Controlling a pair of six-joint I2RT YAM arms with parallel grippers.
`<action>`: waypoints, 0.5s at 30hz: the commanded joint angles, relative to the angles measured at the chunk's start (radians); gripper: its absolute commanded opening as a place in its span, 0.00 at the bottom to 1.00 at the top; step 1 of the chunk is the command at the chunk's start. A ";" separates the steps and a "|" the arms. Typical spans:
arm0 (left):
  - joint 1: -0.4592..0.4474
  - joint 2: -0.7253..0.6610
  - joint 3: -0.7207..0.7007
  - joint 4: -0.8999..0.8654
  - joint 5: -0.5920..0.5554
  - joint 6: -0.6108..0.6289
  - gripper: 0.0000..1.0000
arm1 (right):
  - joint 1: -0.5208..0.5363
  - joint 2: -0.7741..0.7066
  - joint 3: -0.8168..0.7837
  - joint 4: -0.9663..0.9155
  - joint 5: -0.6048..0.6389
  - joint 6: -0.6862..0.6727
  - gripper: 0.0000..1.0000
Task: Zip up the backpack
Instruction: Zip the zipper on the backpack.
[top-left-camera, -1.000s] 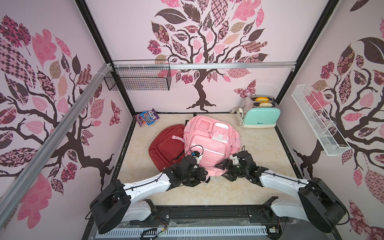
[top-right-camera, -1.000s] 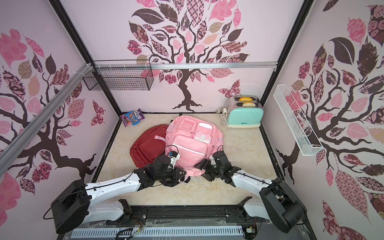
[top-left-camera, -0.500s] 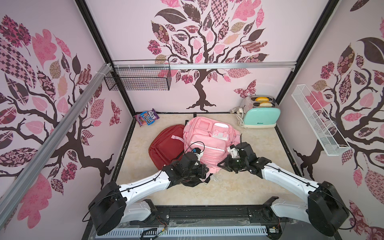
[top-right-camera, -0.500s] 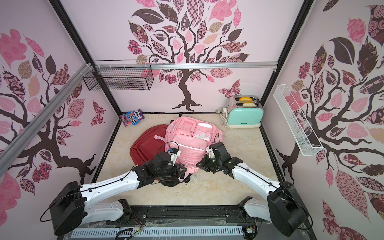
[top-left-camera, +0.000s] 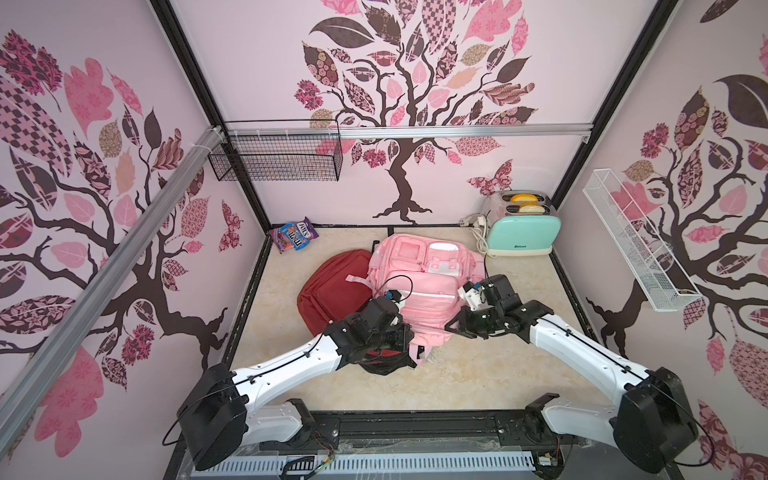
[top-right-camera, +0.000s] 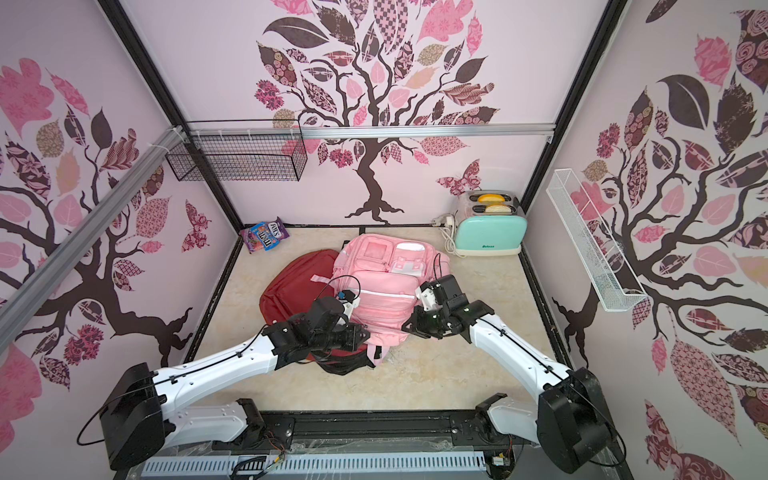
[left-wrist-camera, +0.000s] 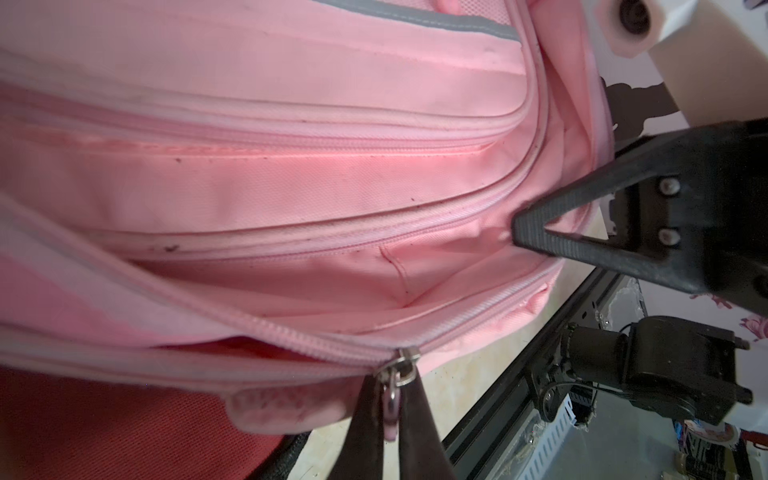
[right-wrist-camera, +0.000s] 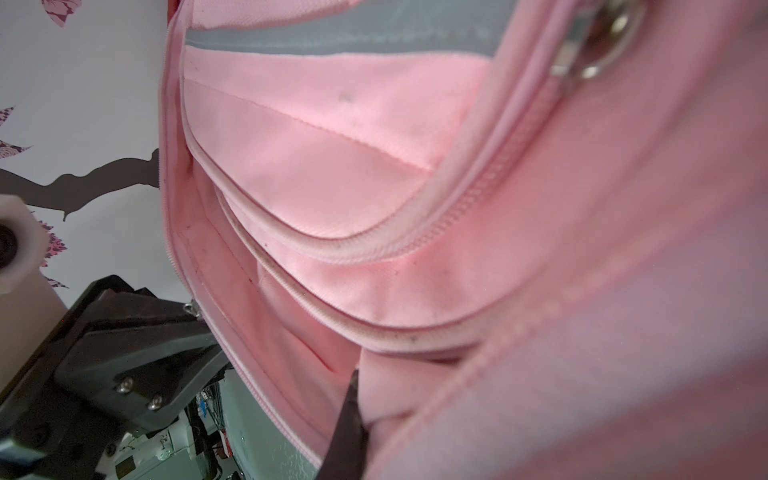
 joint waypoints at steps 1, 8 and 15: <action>0.040 0.016 0.009 -0.126 -0.129 0.007 0.00 | -0.013 -0.005 0.036 -0.064 0.023 -0.097 0.00; 0.077 0.071 0.018 -0.198 -0.211 -0.024 0.00 | -0.040 0.082 0.045 -0.059 0.071 -0.085 0.00; 0.078 0.086 -0.030 -0.100 -0.133 -0.039 0.00 | -0.085 0.091 0.004 0.047 0.090 0.095 0.00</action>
